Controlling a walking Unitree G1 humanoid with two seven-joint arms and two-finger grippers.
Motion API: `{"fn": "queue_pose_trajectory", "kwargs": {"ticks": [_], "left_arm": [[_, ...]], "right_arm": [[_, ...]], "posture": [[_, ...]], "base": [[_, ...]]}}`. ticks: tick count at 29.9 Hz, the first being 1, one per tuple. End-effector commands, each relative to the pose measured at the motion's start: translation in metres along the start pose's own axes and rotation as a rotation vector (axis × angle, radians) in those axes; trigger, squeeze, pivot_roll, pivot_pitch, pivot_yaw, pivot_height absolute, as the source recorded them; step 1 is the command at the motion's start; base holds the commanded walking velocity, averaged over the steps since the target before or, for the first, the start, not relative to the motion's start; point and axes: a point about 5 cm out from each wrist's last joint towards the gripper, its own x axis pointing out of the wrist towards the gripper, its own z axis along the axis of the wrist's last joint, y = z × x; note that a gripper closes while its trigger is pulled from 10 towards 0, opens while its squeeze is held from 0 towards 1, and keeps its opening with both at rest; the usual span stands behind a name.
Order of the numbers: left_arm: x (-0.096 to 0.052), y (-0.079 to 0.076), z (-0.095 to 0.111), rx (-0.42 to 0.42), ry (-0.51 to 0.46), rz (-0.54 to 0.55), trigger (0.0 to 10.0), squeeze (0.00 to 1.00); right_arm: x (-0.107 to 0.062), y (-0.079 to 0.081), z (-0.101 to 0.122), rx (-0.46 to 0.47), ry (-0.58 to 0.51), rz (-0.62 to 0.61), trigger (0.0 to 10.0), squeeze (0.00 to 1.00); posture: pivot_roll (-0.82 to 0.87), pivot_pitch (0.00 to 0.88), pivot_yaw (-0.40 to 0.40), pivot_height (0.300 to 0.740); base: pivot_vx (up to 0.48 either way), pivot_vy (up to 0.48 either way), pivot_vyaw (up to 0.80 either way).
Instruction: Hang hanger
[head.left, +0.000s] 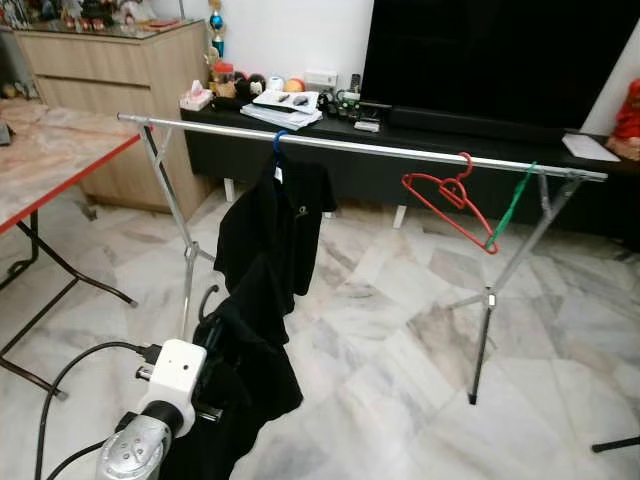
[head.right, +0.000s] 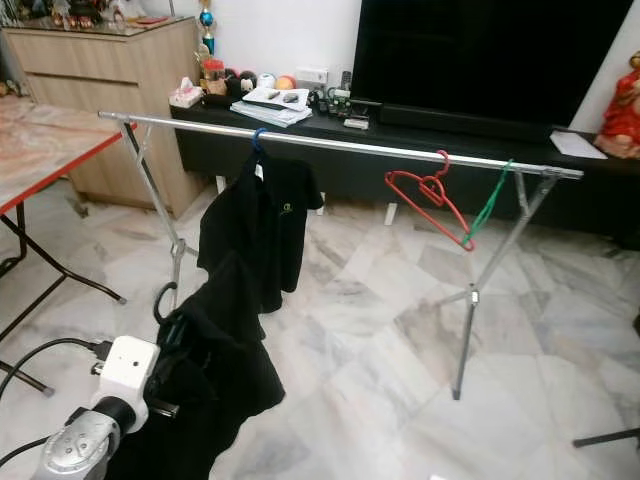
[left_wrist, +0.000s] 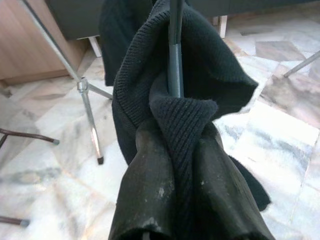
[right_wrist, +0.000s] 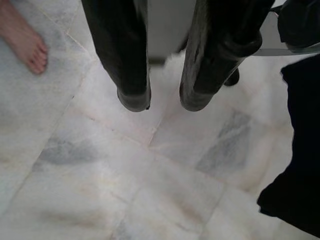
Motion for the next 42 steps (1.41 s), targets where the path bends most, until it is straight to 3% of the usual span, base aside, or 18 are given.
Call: {"fn": "queue_pose_trajectory", "kwargs": {"ticks": [1, 14, 21, 24, 31, 35, 42], "left_arm": [[0.002, -0.003, 0.008, 0.005, -0.031, -0.017, 10.0, 0.00], [0.009, -0.019, 0.021, 0.036, -0.039, -0.152, 10.0, 0.00], [0.014, -0.026, 0.024, 0.084, -0.001, -0.220, 10.0, 0.00], [0.014, -0.030, 0.023, 0.084, 0.006, -0.243, 10.0, 0.00], [0.012, -0.039, 0.025, 0.129, 0.022, -0.337, 10.0, 0.00], [0.012, -0.043, 0.027, 0.226, 0.028, -0.423, 10.0, 0.00], [0.014, -0.044, 0.021, 0.317, 0.062, -0.477, 10.0, 0.00]], "right_arm": [[-0.001, -0.006, -0.002, 0.018, 0.003, -0.021, 10.0, 0.00], [-0.001, -0.003, 0.003, -0.008, -0.054, 0.017, 10.0, 0.00], [-0.001, 0.003, 0.013, -0.090, -0.114, 0.077, 10.0, 0.00], [0.004, 0.036, 0.088, -0.155, -0.317, 0.165, 10.0, 0.00], [0.000, 0.050, 0.116, -0.208, -0.427, 0.218, 10.0, 0.00], [-0.012, 0.059, 0.162, -0.395, -0.579, 0.268, 10.0, 0.00], [-0.036, 0.070, 0.215, -0.485, -0.769, 0.387, 10.0, 0.00]], "posture": [[0.14, 0.000, -0.038, 0.740], [0.13, 0.000, -0.026, 0.740], [0.12, 0.000, -0.017, 0.740], [0.12, 0.000, -0.017, 0.740], [0.12, 0.000, -0.019, 0.740], [0.11, 0.000, -0.022, 0.740], [0.09, 0.000, -0.032, 0.740]], "base": [[0.000, 0.000, 0.00], [0.000, 0.000, 0.00], [0.000, 0.000, 0.00], [0.000, 0.000, 0.00], [0.000, 0.000, 0.00], [0.000, 0.000, 0.00], [0.000, 0.000, 0.00]]}}
